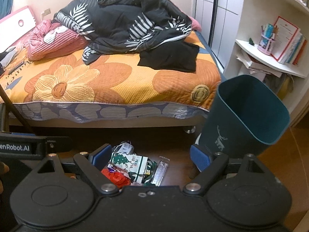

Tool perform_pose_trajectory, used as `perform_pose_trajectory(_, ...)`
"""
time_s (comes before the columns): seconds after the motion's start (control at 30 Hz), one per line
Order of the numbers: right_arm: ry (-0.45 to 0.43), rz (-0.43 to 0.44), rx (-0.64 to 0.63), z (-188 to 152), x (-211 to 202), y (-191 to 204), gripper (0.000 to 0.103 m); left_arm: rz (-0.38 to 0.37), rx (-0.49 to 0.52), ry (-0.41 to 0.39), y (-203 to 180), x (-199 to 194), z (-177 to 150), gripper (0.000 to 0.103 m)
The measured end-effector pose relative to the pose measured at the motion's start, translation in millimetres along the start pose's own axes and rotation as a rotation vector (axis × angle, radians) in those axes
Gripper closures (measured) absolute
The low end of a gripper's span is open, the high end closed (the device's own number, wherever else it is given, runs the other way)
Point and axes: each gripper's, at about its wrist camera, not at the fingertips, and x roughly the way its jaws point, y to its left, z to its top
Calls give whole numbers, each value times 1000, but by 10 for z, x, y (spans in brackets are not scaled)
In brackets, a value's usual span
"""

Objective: Collect trash
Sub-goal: 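Lower both tools down onto the trash pile on the floor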

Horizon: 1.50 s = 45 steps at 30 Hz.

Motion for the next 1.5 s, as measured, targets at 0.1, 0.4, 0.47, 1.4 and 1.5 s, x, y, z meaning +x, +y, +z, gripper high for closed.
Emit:
perform_pose_trajectory(0.1, 29, 46, 35, 96, 254, -46, 14, 21, -17, -5, 124, 234, 119, 0)
perform_pose_trajectory(0.4, 61, 177, -63, 264, 1142, -75, 16, 155, -102, 45, 698, 1095, 406, 0)
perform_pose_trajectory(0.47, 75, 170, -115, 254, 1384, -68, 16, 170, -117, 65, 835, 1299, 445, 0)
perform_pose_trajectory(1.4, 851, 270, -64, -1415, 4047, 254, 16, 144, -338, 600, 1509, 4314, -188, 1)
perform_pose_trajectory(1.5, 881, 271, -46, -1517, 4161, 269, 16, 138, -356, 618, 1565, 4432, -247, 1)
